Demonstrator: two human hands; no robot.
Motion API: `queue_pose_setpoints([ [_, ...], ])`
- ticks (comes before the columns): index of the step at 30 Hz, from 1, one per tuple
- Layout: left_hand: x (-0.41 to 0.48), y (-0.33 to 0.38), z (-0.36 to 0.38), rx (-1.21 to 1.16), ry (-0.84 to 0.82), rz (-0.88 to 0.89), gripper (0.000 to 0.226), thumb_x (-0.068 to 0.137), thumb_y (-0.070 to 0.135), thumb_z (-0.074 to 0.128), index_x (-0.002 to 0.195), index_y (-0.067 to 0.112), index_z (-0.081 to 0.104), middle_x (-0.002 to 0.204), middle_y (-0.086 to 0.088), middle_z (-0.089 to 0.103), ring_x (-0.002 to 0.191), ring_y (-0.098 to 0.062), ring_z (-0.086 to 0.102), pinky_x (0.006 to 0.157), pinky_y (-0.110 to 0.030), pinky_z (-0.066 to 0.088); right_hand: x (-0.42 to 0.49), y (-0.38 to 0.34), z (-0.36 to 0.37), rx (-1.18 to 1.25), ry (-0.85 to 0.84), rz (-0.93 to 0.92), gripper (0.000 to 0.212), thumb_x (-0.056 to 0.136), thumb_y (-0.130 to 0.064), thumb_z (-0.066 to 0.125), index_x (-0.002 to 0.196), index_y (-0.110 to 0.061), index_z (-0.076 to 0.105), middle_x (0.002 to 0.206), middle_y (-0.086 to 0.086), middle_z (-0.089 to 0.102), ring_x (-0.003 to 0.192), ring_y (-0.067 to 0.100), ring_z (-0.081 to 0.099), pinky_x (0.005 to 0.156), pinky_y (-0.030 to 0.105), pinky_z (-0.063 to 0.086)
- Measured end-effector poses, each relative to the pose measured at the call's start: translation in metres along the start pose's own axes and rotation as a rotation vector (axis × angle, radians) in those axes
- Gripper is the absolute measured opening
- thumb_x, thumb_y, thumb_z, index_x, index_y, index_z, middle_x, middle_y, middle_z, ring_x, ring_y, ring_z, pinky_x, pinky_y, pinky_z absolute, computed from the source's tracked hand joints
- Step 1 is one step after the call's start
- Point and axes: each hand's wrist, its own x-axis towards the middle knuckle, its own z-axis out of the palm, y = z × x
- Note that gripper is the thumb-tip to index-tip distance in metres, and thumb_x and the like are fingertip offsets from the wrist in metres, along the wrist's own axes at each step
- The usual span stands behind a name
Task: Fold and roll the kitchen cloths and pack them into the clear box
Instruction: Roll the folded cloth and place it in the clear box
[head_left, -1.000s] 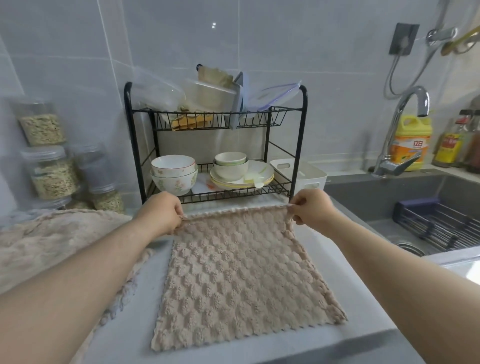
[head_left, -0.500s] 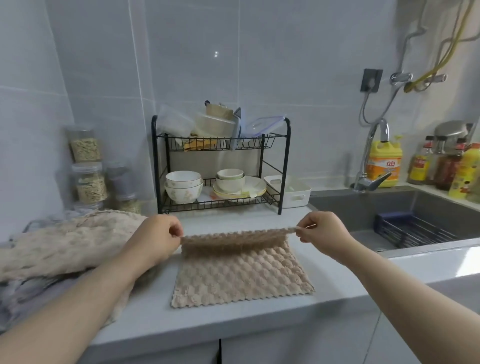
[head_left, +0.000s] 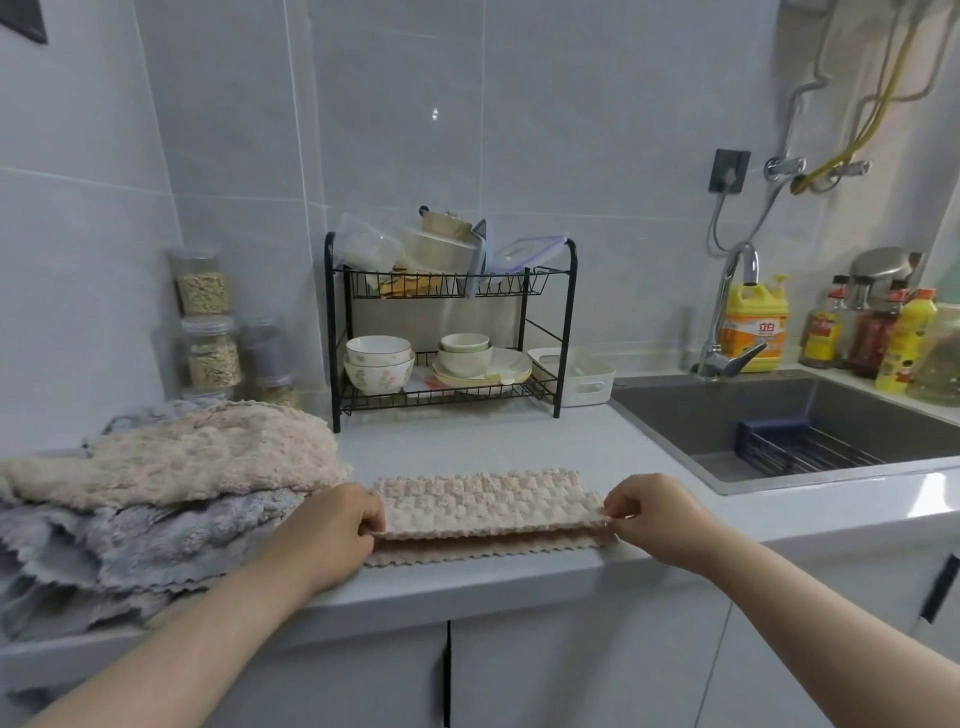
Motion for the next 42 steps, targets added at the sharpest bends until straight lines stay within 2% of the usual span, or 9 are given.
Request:
queue_pose_setpoints([
  [4,-0.002,-0.007,0.01,0.079,-0.055,0.041,0.024,0.082,0.007,0.057,0.078,0.028,0.067,0.087,0.014,0.053,0.083,-0.001,0.049,0.07,-0.015,0.038,-0.003,0.005,0.007,-0.072,-0.034,-0.026,0.005,0.076,-0.015,0.067,0.072,-0.013,0.065,0.09,-0.007,0.068,0.083,0.013,0.065,0.072,0.03,0.054],
  [14,0.001,0.001,0.008,0.078,0.01,0.103,0.03,0.079,0.035,0.044,0.082,0.029,0.073,0.085,0.017,0.059,0.087,-0.002,0.052,0.077,-0.025,0.047,0.005,-0.006,0.01,-0.227,-0.026,-0.169,0.018,0.084,-0.023,0.054,0.085,-0.022,0.072,0.097,-0.011,0.062,0.091,0.01,0.059,0.085,0.025,0.049],
  [17,0.018,0.008,0.007,-0.011,-0.001,0.135,0.026,0.089,0.038,0.051,0.1,0.031,0.073,0.106,0.018,0.064,0.103,-0.003,0.056,0.096,-0.027,0.046,0.018,-0.025,0.018,-0.244,-0.002,-0.221,0.026,0.092,-0.023,0.049,0.103,-0.016,0.071,0.114,-0.004,0.063,0.106,0.012,0.057,0.091,0.022,0.043],
  [21,0.048,0.007,0.02,0.026,-0.317,0.077,0.072,0.082,0.055,0.064,0.146,0.036,0.036,0.155,0.014,0.028,0.143,-0.007,0.025,0.116,-0.028,0.017,0.04,-0.049,0.042,-0.293,-0.178,-0.261,0.034,0.098,-0.038,0.042,0.121,-0.016,0.055,0.122,-0.001,0.054,0.118,0.02,0.052,0.095,0.028,0.038],
  [27,0.059,-0.014,0.031,0.219,-0.5,0.074,0.122,0.057,0.098,0.027,0.153,0.029,-0.006,0.161,0.009,-0.009,0.148,-0.009,-0.005,0.119,-0.031,-0.001,0.05,-0.029,0.047,-0.379,-0.329,-0.135,0.105,0.068,-0.084,0.002,0.156,-0.027,0.012,0.163,-0.005,0.01,0.15,0.013,0.007,0.121,0.037,0.009],
  [29,0.058,-0.015,0.033,0.233,-0.499,0.082,0.126,0.052,0.1,0.019,0.153,0.029,-0.009,0.16,0.009,-0.012,0.148,-0.01,-0.008,0.119,-0.031,-0.003,0.053,-0.027,0.049,-0.315,-0.31,-0.111,0.098,0.076,-0.083,0.012,0.155,-0.026,0.016,0.163,-0.003,0.011,0.15,0.014,0.01,0.121,0.035,0.01],
  [34,0.057,-0.018,0.039,0.25,-0.48,0.07,0.124,0.052,0.098,0.014,0.152,0.029,-0.011,0.16,0.009,-0.015,0.147,-0.01,-0.011,0.118,-0.031,-0.004,0.062,-0.036,0.038,-0.17,-0.032,0.314,0.053,0.098,-0.049,0.028,0.113,-0.008,0.058,0.122,0.014,0.061,0.108,0.032,0.057,0.088,0.037,0.044],
  [38,0.056,-0.019,0.04,0.244,-0.485,0.067,0.129,0.047,0.101,0.009,0.152,0.03,-0.012,0.16,0.009,-0.016,0.147,-0.009,-0.012,0.117,-0.031,-0.006,0.071,-0.057,0.025,-0.14,-0.288,0.413,0.025,0.098,-0.024,0.036,0.095,-0.009,0.055,0.095,0.006,0.053,0.096,0.026,0.056,0.071,0.025,0.04],
  [42,0.055,-0.016,0.039,0.222,-0.493,0.063,0.129,0.047,0.101,0.009,0.152,0.03,-0.013,0.16,0.009,-0.016,0.147,-0.009,-0.012,0.118,-0.031,-0.006,0.08,-0.055,0.021,0.131,-0.241,0.486,0.018,0.091,-0.012,0.048,0.073,-0.009,0.048,0.076,0.007,0.048,0.063,0.022,0.046,0.052,0.024,0.036],
])
